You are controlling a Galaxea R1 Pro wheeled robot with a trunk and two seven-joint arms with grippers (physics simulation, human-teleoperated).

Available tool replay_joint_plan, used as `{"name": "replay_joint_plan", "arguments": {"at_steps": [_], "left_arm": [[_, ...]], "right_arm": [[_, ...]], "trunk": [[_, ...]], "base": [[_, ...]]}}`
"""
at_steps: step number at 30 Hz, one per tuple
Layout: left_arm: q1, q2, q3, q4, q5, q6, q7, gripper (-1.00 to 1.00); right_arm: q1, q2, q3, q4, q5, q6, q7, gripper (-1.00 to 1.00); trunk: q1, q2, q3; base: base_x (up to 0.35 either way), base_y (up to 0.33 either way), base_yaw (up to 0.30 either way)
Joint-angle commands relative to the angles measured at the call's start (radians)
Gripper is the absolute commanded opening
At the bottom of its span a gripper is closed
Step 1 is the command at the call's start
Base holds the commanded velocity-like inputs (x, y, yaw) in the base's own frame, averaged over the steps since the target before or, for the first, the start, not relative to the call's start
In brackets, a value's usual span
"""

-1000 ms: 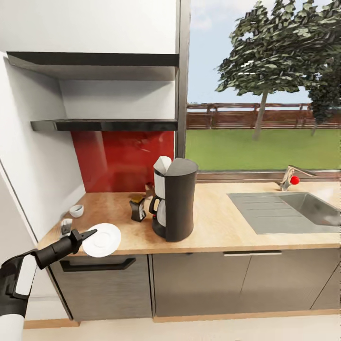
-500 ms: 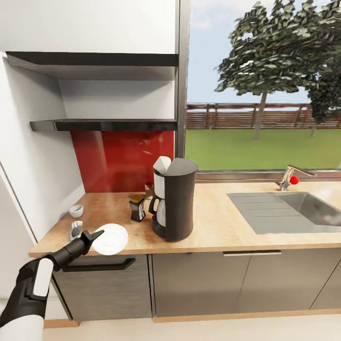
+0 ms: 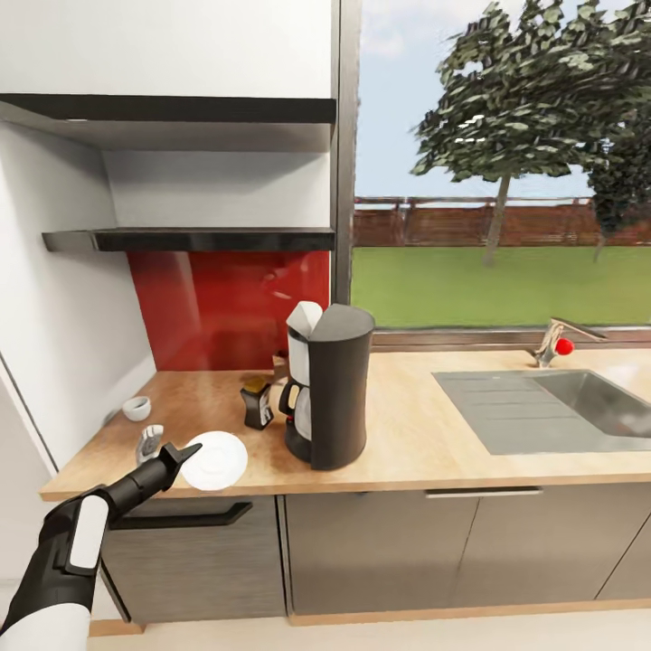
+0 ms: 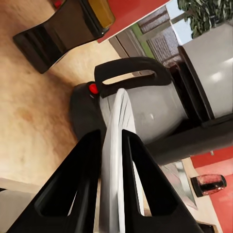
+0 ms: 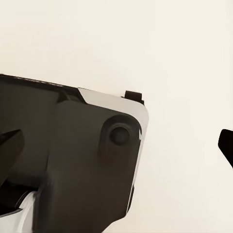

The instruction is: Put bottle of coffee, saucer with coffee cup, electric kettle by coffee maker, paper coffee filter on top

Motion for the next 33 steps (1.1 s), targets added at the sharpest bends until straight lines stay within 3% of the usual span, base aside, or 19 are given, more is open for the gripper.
{"name": "replay_joint_plan", "arguments": {"at_steps": [1, 15, 26, 33], "left_arm": [[-0.001, 0.0, 0.002, 0.0, -0.001, 0.004, -0.003, -1.0], [-0.002, 0.0, 0.002, 0.115, -0.002, 0.003, -0.001, -1.0], [-0.002, -0.007, 0.002, 0.12, -0.002, 0.001, 0.047, -1.0], [-0.001, -0.007, 0.002, 0.12, -0.003, -0.035, 0.073, -1.0]], "right_arm": [[0.0, 0.0, 0.006, -0.002, 0.005, 0.004, 0.002, 1.0], [0.0, 0.0, 0.007, -0.002, 0.005, 0.003, 0.002, 1.0], [0.0, 0.0, 0.007, -0.002, 0.005, 0.003, 0.002, 1.0], [0.0, 0.0, 0.007, -0.002, 0.005, 0.003, 0.002, 1.0]], "trunk": [[0.001, -0.001, 0.0], [0.001, -0.001, 0.0], [0.001, -0.001, 0.0], [0.001, -0.001, 0.0]], "base": [[0.203, -0.002, 0.0], [0.132, 0.0, 0.0], [0.1, -0.025, 0.0], [0.081, -0.02, 0.0]]}}
